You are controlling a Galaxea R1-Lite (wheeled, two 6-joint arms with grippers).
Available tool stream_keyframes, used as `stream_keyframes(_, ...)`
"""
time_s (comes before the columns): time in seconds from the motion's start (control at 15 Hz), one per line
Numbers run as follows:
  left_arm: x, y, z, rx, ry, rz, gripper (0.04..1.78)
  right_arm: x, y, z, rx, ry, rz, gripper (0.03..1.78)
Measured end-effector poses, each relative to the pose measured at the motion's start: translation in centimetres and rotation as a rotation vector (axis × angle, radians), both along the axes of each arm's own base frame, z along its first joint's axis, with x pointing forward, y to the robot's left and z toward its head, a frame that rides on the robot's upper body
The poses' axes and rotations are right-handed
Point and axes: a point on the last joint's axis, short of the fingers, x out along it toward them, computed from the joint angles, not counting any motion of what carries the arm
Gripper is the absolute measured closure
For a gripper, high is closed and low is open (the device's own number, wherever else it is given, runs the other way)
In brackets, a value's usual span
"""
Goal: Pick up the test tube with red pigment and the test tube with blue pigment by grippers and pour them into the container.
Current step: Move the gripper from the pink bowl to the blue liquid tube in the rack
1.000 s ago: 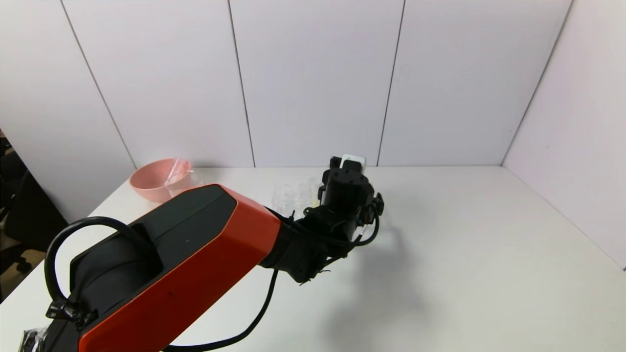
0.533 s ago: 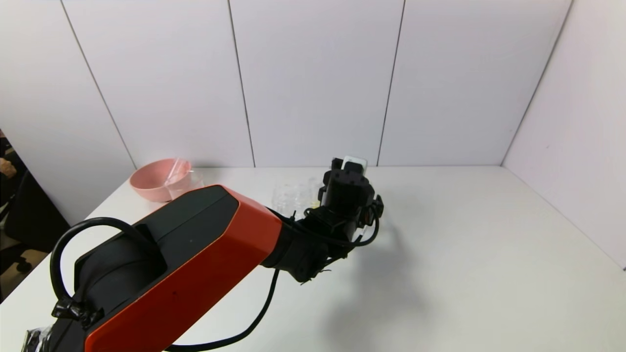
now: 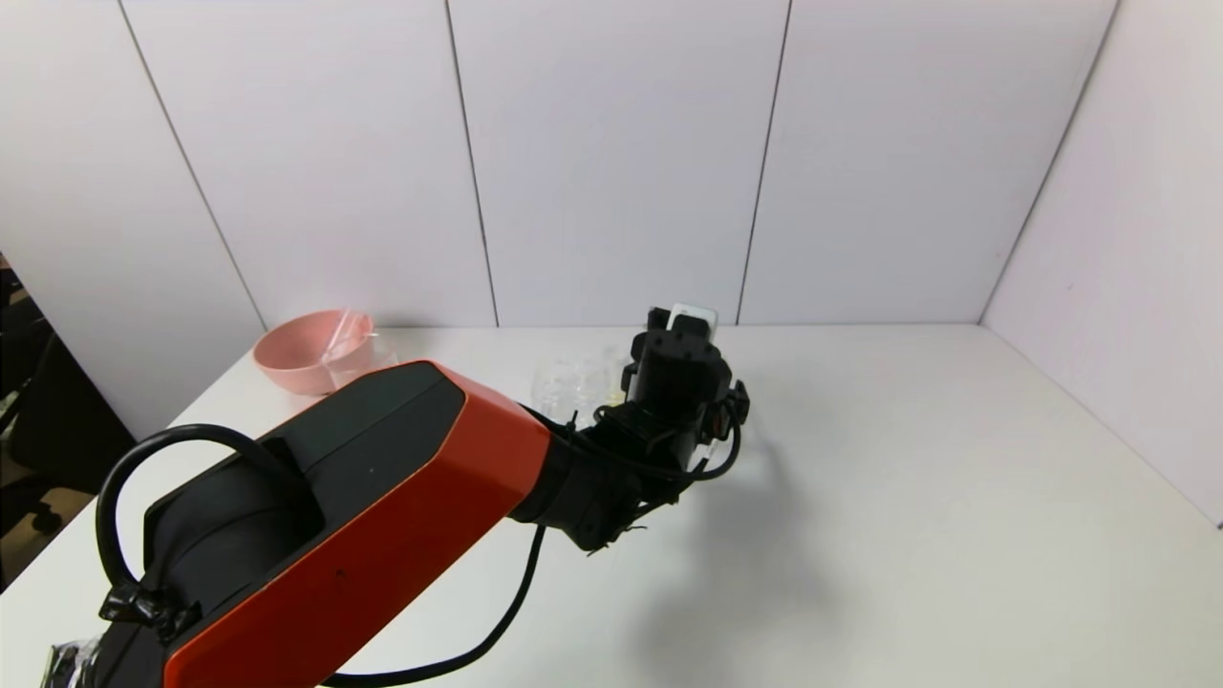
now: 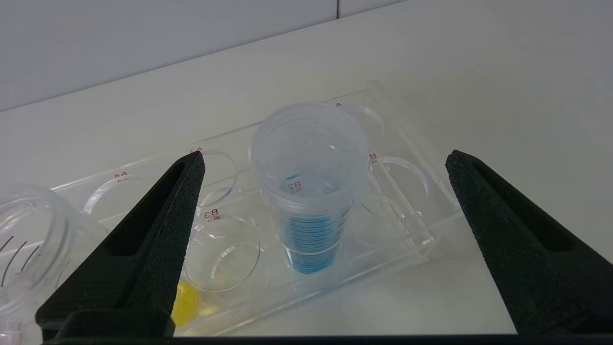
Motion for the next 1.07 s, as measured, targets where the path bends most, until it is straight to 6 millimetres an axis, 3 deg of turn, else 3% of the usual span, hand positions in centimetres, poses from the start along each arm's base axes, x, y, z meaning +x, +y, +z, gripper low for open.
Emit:
stream_keyframes(0.47,0.22,0.10,0.06,0.000,0.001,-0.012,0.07,0.00,0.00,0.00,0.000,0.000,0.000,0.04)
stream_keyframes(0.6,0.36,0.13,-0.08,0.012,0.016,-0.018,0.17,0.00,0.00,0.00,0.000,0.000,0.000,0.04)
stream_keyframes(0.8,0.45,0.17,-0.05,0.013,0.018,-0.016,0.50,0.00,0.00,0.00,0.000,0.000,0.000,0.04)
stream_keyframes(1.07,0.45,0.18,-0.02,0.012,0.017,-0.014,1.24,0.00,0.00,0.00,0.000,0.000,0.000,0.04)
